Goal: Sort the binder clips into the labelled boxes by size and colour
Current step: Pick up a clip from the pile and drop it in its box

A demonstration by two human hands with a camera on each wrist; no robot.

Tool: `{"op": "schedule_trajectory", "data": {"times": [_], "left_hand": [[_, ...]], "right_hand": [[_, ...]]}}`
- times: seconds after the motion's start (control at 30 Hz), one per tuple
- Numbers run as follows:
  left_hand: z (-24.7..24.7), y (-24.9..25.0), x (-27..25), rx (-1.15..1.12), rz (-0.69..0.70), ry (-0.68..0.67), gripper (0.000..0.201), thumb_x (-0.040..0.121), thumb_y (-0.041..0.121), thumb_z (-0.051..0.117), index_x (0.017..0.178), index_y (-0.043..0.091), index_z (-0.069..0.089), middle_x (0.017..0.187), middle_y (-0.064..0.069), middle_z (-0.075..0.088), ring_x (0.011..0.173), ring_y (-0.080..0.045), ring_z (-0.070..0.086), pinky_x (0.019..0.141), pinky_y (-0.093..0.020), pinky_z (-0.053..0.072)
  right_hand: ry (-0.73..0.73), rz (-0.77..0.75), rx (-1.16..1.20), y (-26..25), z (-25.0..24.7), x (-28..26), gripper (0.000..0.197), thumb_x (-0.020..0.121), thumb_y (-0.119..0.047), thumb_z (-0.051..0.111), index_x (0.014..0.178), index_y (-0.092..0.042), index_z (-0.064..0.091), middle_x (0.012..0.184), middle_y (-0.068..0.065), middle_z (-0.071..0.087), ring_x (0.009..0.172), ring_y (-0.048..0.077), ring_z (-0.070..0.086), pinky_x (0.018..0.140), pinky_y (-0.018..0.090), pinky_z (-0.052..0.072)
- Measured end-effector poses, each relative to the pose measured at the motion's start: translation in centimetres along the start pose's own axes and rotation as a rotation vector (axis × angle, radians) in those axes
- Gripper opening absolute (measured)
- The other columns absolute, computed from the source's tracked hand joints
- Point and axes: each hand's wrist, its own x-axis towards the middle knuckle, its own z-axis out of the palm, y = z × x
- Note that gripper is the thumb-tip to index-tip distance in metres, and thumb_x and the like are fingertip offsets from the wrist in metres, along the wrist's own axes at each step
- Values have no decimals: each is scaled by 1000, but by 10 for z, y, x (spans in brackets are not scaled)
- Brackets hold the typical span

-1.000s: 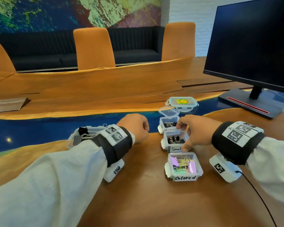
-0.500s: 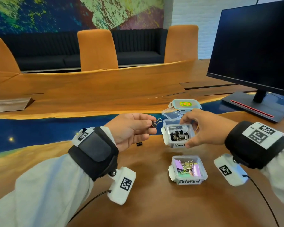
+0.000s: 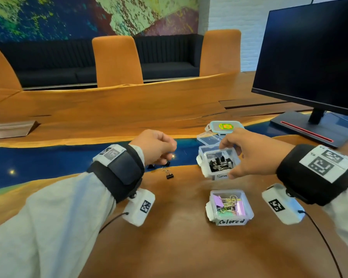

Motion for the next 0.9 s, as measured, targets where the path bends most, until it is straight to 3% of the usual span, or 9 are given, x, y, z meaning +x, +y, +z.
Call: {"op": "schedule_trajectory", "data": {"times": [0.07,0.13,0.23,0.27,0.37,0.5,0.7,0.8,0.9], "left_hand": [[-3,-6,-1,397,-9,-65,4,94,17,67,95,15,70,66,-2,69,49,-11,58,48,-22,49],[2,-8,-2,793,16,-121,15,96,24,64,111,25,69,69,9,68,53,-6,59,51,-20,47],[12,-13,3,1093,35,-183,35,98,23,60,132,31,62,104,12,68,85,-12,64,73,-25,52],[16,-15,5,1085,15,-185,35,97,22,62,130,32,64,107,10,68,87,-14,64,77,-27,54],[24,-20,8,1046,8,-166,22,92,27,69,114,28,72,83,11,66,89,-14,69,79,-27,56],[31,-24,12,1130,30,-198,16,92,25,67,105,18,74,106,-1,74,100,-21,68,87,-32,56],[29,-22,6,1089,46,-185,19,89,13,57,97,19,73,96,1,72,93,-19,68,87,-35,58],[16,-17,4,697,4,-124,20,88,6,56,90,16,73,73,6,71,79,-20,74,76,-32,62],[-4,-8,-1,238,-62,-175,24,91,-5,53,100,9,71,78,-10,75,73,-19,74,65,-27,61]], "right_hand": [[-32,41,-41,4,4,4,74,64,-48,88,127,-38,51,120,-15,47,99,5,51,89,28,51],[-76,79,-53,7,10,7,76,62,-48,88,128,-38,52,122,-13,48,104,9,53,90,31,53],[-127,104,-29,7,19,8,75,63,-47,89,127,-37,53,119,-13,48,98,8,56,85,29,53],[-137,106,-23,7,21,7,74,64,-46,89,128,-37,53,118,-13,48,95,7,56,84,29,53],[-133,114,0,8,24,5,74,67,-46,87,131,-38,51,121,-12,48,98,8,56,87,30,52],[-67,79,54,6,17,-2,59,77,-44,80,128,-40,52,122,-14,51,102,6,57,89,29,51],[-110,83,-11,3,18,-1,62,77,-41,81,131,-41,50,129,-15,51,111,8,54,92,28,49],[-172,101,-52,2,21,3,69,75,-37,84,134,-39,48,135,-13,51,113,11,55,94,29,49],[-179,103,-31,3,25,4,71,75,-35,84,135,-39,46,136,-14,53,112,11,55,93,27,48]]}}
